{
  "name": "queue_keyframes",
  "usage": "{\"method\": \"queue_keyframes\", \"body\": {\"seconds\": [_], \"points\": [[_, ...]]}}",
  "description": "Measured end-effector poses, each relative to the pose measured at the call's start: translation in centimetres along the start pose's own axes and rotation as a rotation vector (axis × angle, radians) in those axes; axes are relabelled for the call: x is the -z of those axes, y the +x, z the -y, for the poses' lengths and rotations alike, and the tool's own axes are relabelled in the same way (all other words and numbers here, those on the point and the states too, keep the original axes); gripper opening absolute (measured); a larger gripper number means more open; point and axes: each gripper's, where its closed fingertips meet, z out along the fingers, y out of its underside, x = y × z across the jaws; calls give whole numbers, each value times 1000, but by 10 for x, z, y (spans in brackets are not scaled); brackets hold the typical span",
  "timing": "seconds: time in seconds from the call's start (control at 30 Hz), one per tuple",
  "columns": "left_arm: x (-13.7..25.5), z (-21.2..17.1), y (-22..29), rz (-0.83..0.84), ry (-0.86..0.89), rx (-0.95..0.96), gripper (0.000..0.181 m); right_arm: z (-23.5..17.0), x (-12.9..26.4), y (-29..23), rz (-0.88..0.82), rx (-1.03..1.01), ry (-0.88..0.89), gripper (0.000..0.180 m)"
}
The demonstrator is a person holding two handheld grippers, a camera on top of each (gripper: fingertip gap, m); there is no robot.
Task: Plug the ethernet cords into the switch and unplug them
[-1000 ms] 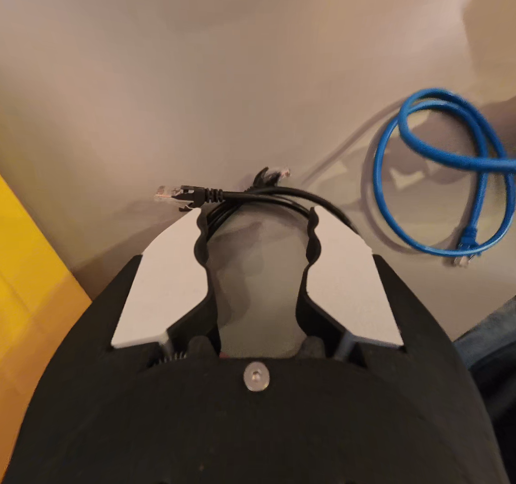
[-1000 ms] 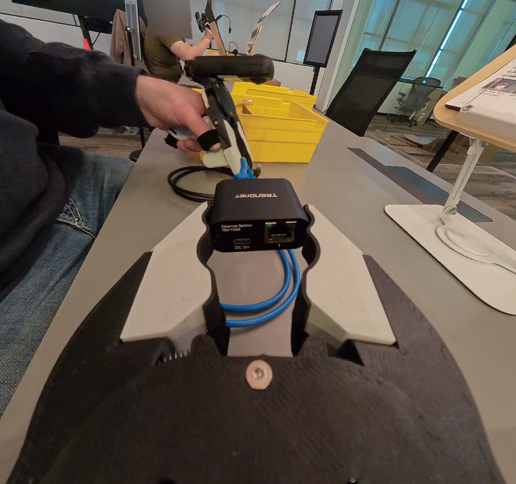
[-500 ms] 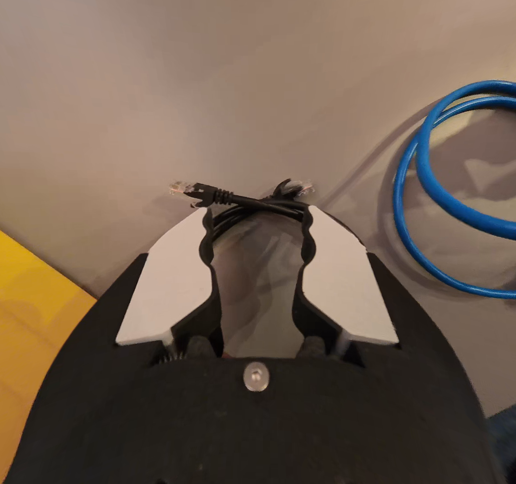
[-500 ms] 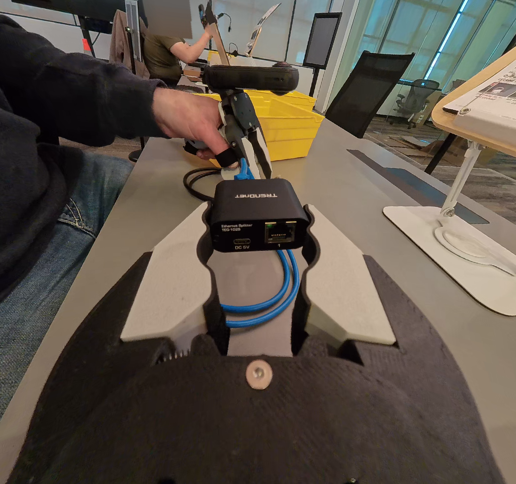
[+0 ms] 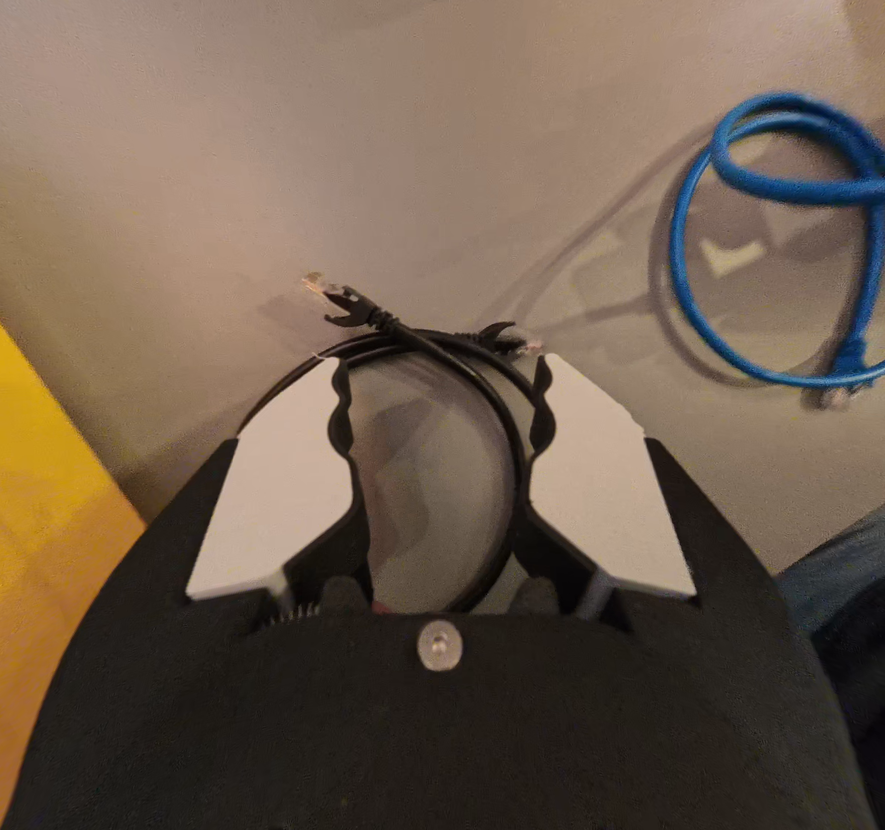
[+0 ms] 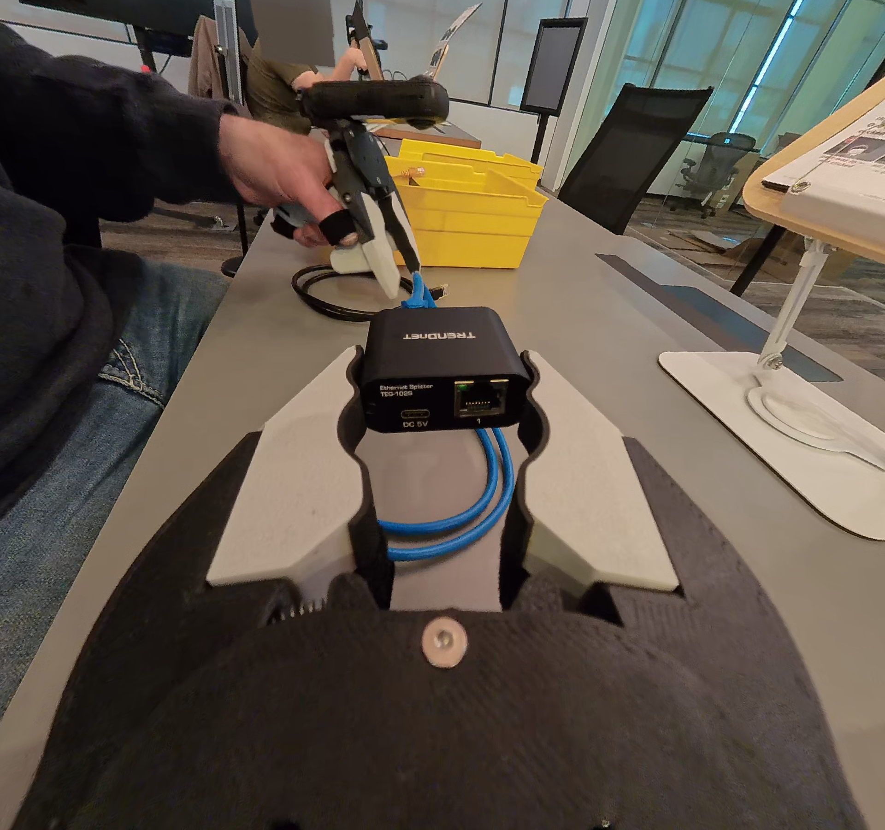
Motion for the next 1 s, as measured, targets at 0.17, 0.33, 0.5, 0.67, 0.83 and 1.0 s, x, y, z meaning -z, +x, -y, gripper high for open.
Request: {"method": "queue_keyframes", "body": {"seconds": [0.17, 0.33, 0.5, 0.67, 0.83, 1.0], "points": [[-19, 12, -4, 43, 55, 142, 67, 1, 1, 1, -6, 1, 4, 63], [-29, 10, -10, 90, 63, 160, 38, 4, 2, -1, -2, 10, 11, 63], [-38, 18, -6, 105, 88, 82, 15, 5, 3, -1, -4, 12, 16, 63], [-33, 32, 5, 164, 136, -103, 10, 3, 2, 1, -9, 2, 10, 63], [-19, 57, 30, 246, 223, -423, 8, -1, 0, 1, -1, -16, -4, 63], [4, 86, 51, 423, 290, -760, 8, 0, 1, 2, 8, -46, 12, 63]]}}
